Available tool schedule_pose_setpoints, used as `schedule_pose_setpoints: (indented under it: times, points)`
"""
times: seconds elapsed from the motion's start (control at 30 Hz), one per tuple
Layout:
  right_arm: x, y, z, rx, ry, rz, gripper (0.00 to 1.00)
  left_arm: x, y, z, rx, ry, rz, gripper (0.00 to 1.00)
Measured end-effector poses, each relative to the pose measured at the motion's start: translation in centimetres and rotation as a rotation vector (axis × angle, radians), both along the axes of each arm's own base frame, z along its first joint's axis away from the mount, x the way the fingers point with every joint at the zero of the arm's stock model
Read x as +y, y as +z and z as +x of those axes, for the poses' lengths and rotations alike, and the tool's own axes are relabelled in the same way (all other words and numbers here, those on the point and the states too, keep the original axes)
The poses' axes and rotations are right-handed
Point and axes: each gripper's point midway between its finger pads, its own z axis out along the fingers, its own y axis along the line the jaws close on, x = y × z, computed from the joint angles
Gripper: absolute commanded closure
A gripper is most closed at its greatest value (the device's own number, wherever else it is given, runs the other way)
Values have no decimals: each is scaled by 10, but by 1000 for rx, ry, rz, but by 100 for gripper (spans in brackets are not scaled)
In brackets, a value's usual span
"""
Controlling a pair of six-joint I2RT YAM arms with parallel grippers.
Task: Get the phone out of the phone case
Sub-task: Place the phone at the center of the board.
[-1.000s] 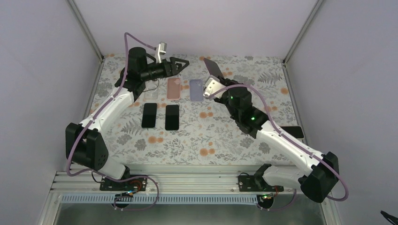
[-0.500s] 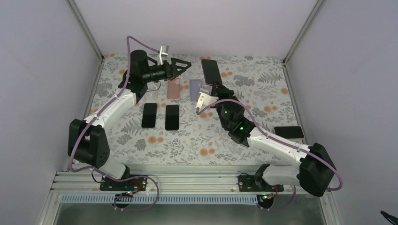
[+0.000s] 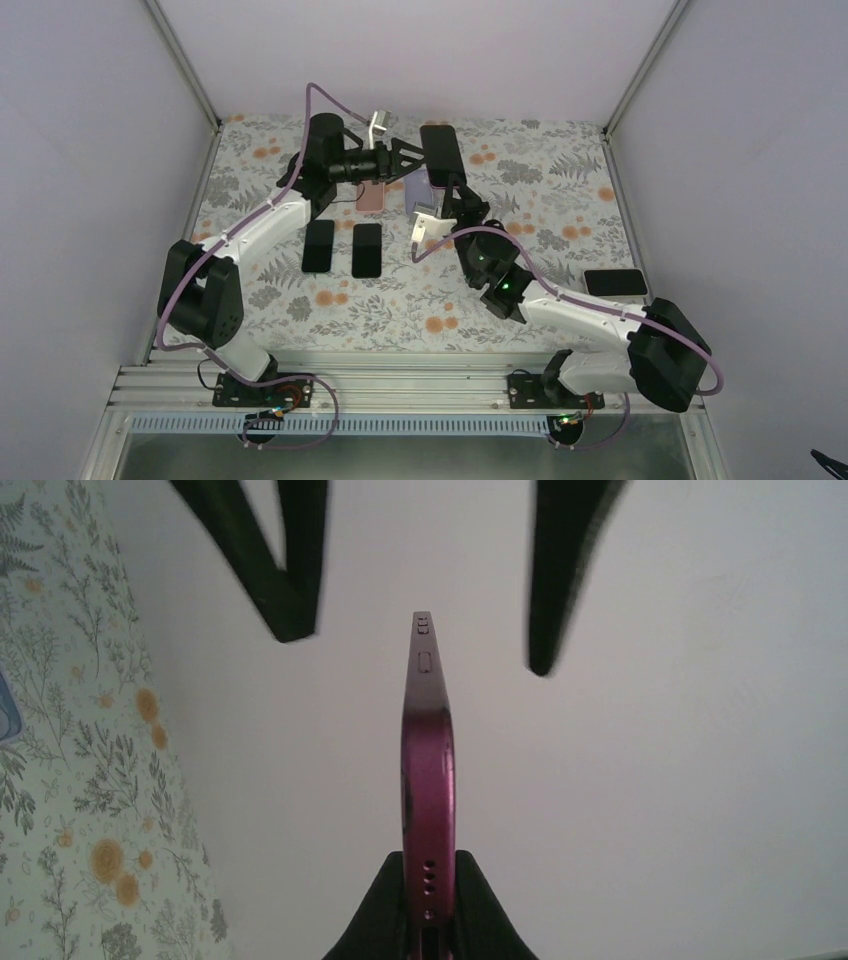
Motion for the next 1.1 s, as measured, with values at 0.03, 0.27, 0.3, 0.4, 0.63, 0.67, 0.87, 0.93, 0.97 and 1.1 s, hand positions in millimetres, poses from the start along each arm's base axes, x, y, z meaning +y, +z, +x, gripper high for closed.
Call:
schedule_pose_setpoints:
  times: [0.03, 0.27, 0.3, 0.4, 0.63, 0.67, 0.87, 0.93, 0.97, 1.1]
  points:
    - [1, -2, -1, -4, 3, -12, 96, -2, 2, -2, -7, -7, -3, 28]
    - [6, -3, -7, -30, 14, -39, 96, -6, 4, -2, -11, -20, -14, 53]
    - [6, -2, -7, -33, 15, -40, 96, -7, 2, -1, -8, -20, -12, 56]
    - [8, -5, -8, -36, 16, -54, 96, -11, -5, 1, 7, -29, -12, 66]
    - [10, -13, -7, -26, 14, -85, 96, -14, -8, 2, 32, -45, -27, 86]
    - [10, -14, -7, -25, 14, -89, 95, -14, -8, 2, 41, -45, -30, 89]
    - [10, -19, -9, -20, 16, -92, 71, -15, -8, -1, 74, -54, -38, 98]
    - [10, -18, -9, -19, 17, -84, 57, -16, -9, -1, 63, -55, -34, 98]
    - [10, -18, -9, -17, 18, -77, 49, -15, -10, -1, 58, -56, -29, 98]
    - [10, -21, -10, 7, 28, -53, 23, -15, -17, 0, 22, -55, 21, 98]
